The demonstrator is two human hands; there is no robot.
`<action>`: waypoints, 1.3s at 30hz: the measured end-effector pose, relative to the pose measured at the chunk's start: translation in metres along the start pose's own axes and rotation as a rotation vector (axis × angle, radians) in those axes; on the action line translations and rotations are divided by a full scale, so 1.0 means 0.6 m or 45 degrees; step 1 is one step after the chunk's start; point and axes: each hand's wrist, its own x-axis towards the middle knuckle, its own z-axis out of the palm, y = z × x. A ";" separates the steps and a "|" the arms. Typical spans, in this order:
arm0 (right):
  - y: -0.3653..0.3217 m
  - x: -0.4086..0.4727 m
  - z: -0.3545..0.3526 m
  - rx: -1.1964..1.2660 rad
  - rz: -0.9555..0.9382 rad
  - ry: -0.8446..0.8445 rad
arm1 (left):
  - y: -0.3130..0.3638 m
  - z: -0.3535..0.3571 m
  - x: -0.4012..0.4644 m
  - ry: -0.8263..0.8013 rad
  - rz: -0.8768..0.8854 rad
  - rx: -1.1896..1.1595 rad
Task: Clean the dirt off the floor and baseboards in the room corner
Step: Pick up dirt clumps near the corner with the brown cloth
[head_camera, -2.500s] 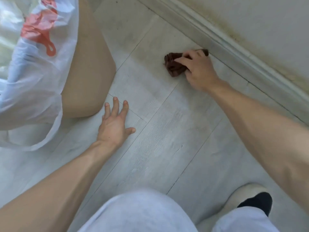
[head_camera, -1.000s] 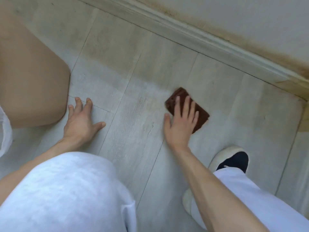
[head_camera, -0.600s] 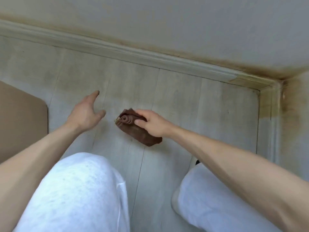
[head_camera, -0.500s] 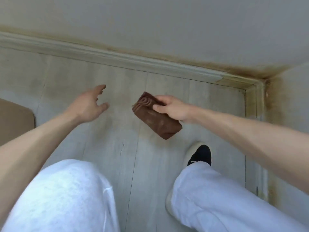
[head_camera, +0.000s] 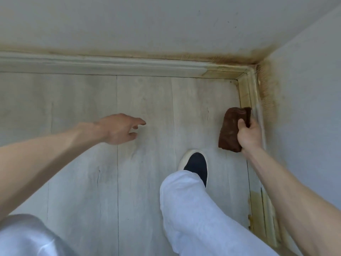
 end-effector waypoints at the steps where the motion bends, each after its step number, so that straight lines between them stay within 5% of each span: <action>1: 0.010 0.007 0.015 -0.086 -0.052 0.091 | 0.002 -0.001 0.004 -0.011 -0.016 -0.020; 9: 0.000 0.016 0.154 -0.358 -0.348 0.297 | 0.000 -0.033 -0.011 0.097 -0.157 -0.307; 15: -0.029 -0.138 0.358 -0.571 -1.245 -0.472 | 0.009 -0.057 0.006 0.276 -0.257 -0.469; 19: -0.013 -0.114 0.325 -0.684 -1.627 -0.762 | 0.014 -0.064 0.022 0.300 -0.282 -0.389; 21: -0.010 -0.036 0.266 -0.748 -1.567 -0.581 | 0.009 -0.071 0.022 0.337 -0.305 -0.444; 26: -0.015 0.139 0.117 -0.706 -0.920 0.094 | 0.004 -0.079 0.011 0.367 -0.359 -0.582; 30: -0.060 0.105 0.217 -0.587 -0.724 0.285 | 0.007 -0.090 -0.011 0.436 -0.421 -0.732; 32: -0.093 0.037 0.303 -0.658 -0.936 0.029 | 0.012 -0.107 -0.020 0.527 -0.447 -0.800; 35: -0.117 -0.097 0.409 -0.757 -1.363 -0.689 | 0.017 -0.131 -0.044 0.722 -0.471 -0.938; 39: -0.171 -0.172 0.414 -0.552 -1.017 -1.228 | 0.016 -0.147 -0.099 0.900 -0.425 -1.120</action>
